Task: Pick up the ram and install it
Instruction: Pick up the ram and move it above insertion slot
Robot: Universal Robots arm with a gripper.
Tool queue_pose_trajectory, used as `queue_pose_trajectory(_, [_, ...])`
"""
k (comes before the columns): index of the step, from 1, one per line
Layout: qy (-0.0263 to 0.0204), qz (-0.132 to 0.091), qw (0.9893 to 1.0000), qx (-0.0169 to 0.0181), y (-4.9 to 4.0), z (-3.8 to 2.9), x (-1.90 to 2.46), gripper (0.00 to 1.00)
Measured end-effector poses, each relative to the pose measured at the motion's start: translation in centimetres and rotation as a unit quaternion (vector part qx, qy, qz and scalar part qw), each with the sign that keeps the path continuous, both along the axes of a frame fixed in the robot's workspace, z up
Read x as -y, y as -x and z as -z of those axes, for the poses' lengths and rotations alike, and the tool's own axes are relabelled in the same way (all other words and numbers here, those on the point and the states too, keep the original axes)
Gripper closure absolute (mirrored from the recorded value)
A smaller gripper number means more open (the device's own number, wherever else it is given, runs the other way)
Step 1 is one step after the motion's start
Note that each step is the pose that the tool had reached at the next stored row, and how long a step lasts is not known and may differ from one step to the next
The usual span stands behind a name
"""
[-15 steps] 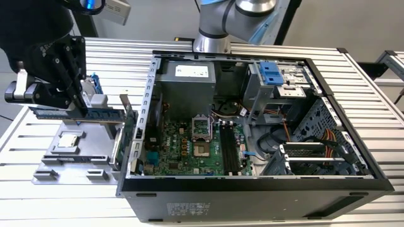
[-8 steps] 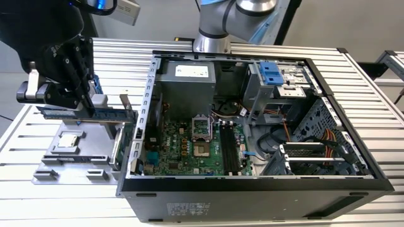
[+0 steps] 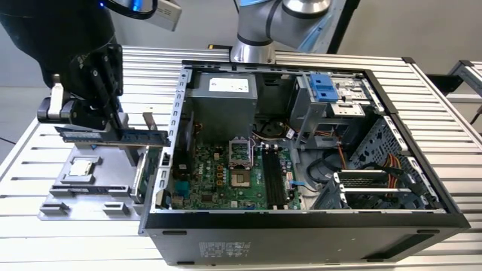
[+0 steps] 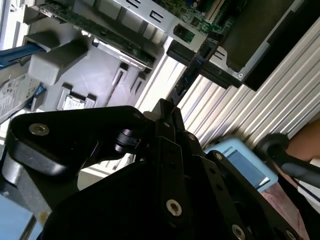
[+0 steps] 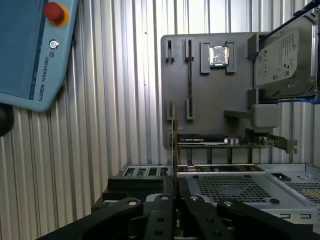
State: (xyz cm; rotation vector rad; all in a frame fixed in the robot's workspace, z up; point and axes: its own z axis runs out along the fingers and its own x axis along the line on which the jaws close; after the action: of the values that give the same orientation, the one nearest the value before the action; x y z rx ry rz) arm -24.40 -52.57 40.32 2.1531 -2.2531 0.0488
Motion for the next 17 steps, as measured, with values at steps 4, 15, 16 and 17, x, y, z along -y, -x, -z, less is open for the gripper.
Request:
queue_pose_trajectory(4, [0.0002, 0.0, 1.0, -0.0004, -1.5, 0.0, 0.0, 1.0])
queue_pose_trajectory(15, [0.0003, 0.0, 1.0, -0.0007, -3.15, 0.0, 0.0, 1.0])
queue_pose_trajectory(16, [0.0003, 0.0, 1.0, -0.0007, -3.31, 0.0, 0.0, 1.0])
queue_pose_trajectory(17, [0.0003, 0.0, 1.0, -0.0007, -3.45, 0.0, 0.0, 1.0])
